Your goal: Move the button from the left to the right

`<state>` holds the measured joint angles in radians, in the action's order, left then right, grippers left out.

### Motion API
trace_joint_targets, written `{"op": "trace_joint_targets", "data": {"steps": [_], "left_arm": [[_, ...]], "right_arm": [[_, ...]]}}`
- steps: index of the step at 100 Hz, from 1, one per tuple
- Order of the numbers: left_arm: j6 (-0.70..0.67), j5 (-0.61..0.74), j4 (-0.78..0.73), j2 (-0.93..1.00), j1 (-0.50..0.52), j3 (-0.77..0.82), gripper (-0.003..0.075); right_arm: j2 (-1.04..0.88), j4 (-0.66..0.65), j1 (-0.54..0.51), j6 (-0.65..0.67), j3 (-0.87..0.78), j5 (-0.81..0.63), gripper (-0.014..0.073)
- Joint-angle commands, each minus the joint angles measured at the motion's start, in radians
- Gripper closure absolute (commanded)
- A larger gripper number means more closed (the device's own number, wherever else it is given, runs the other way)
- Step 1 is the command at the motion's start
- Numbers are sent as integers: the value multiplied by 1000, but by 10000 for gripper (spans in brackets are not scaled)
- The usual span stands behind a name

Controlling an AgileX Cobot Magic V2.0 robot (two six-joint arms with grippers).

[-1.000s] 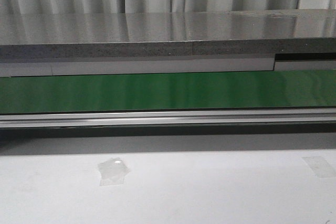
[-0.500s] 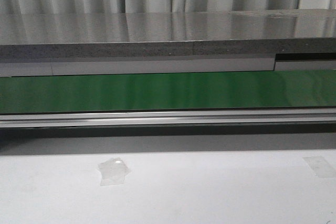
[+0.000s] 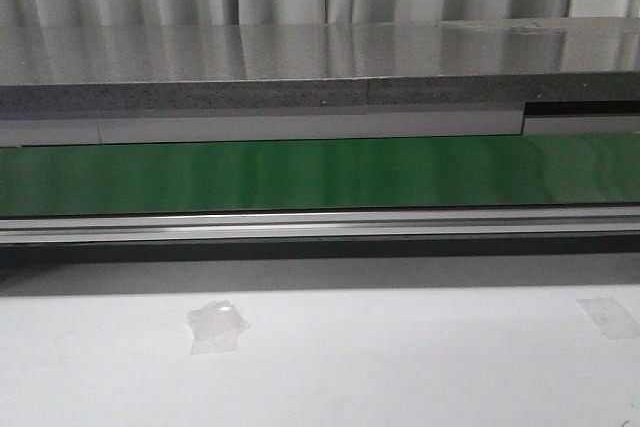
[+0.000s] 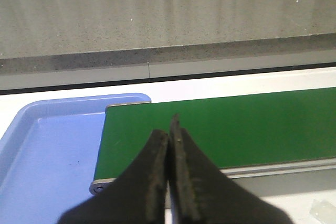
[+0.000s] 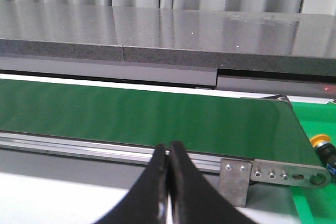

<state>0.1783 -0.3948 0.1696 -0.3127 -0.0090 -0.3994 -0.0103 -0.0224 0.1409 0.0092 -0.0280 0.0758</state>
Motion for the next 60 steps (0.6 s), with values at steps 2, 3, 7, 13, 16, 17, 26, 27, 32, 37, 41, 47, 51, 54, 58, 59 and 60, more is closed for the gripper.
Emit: {"op": "trace_joint_targets", "data": {"steps": [2,3,7,13,16,17,26,27,32,37,41,47,51,54,58,59,60], "left_arm": [[0,80,17,-7,-6,-27,740],[0,80,17,-7,-6,-27,740],[0,80,17,-7,-6,-27,740],[0,80,17,-7,-6,-27,740],[0,80,17,-7,-6,-27,740],[0,80,17,-7,-6,-27,740],[0,80,17,-7,-6,-27,740],[0,80,17,-7,-6,-27,740],[0,80,17,-7,-6,-25,740],[0,80,11,-7,-6,-25,740],[0,91,10,-7,-6,-18,740],[0,142,2,-5,-6,-4,740],[0,178,2,-3,-6,7,740],[0,212,2,2,-6,20,740],[0,243,-1,12,-9,33,740],[0,255,-3,14,-9,39,740],[0,260,-2,16,-9,42,740]], "right_arm": [[-20,4,1,-2,16,-89,662],[-20,4,1,-2,16,-89,662],[-20,4,1,-2,16,-89,662],[-20,4,1,-2,16,-89,662],[-20,4,1,-2,16,-89,662],[-20,4,1,-2,16,-89,662],[-20,4,1,-2,16,-89,662],[-20,4,1,-2,16,-89,662],[-20,4,1,-2,16,-89,662],[-20,4,1,-2,16,-89,662],[-20,4,1,-2,16,-89,662],[-20,4,1,-2,16,-89,662],[-20,4,1,-2,16,-89,662],[-20,4,1,-2,16,-89,662],[-20,4,1,-2,16,-89,662],[-20,4,1,-2,16,-89,662],[-20,4,1,-2,16,-89,662]]}}
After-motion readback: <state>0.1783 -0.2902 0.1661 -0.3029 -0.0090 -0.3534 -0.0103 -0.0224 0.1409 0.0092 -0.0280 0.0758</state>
